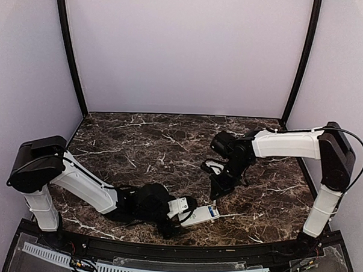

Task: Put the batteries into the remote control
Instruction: Place the battery in the battery compartment.

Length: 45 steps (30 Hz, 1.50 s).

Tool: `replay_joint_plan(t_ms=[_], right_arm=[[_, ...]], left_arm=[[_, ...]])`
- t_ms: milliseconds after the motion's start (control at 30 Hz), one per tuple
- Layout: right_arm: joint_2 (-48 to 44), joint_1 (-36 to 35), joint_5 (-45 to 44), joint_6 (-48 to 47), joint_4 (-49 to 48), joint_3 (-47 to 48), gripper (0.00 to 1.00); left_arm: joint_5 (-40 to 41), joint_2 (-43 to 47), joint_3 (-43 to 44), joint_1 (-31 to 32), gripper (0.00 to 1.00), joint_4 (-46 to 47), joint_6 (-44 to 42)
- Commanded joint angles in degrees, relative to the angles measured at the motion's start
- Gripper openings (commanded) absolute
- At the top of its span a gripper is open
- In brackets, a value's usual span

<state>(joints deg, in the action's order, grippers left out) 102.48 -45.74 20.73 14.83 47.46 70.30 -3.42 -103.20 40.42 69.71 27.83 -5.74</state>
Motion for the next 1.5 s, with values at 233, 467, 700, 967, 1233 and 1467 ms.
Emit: replay_joint_plan(t_ms=[233, 467, 700, 967, 1233, 1467], right_arm=[[2.06, -1.17, -0.79, -0.04, -3.35, -2.25, 0.00], [1.75, -1.59, -2.01, -0.13, -3.86, -3.32, 0.00], [2.23, -2.40, -1.89, -0.71, -4.46, -4.40, 0.00], [1.43, -2.52, -3.21, -0.16, -4.90, -6.11, 0.02], [1.39, -2.47, -3.61, -0.21, -4.47, -4.45, 0.19], [1.09, -2.51, -4.47, -0.61, -2.96, -3.14, 0.27]], left_arm=[[0.44, -2.51, 1.08, 0.28, 0.83, -0.87, 0.56], [1.00, -3.12, 1.16, 0.31, 0.78, -0.85, 0.95], [1.44, -4.44, 2.08, 0.26, 0.73, -1.78, 1.26], [2.21, -5.08, 2.80, 0.25, 0.72, -2.70, 1.56], [2.51, -5.06, 2.61, 0.25, 0.72, -2.69, 1.50], [2.38, -5.09, 2.23, 0.25, 0.72, -2.51, 1.52]])
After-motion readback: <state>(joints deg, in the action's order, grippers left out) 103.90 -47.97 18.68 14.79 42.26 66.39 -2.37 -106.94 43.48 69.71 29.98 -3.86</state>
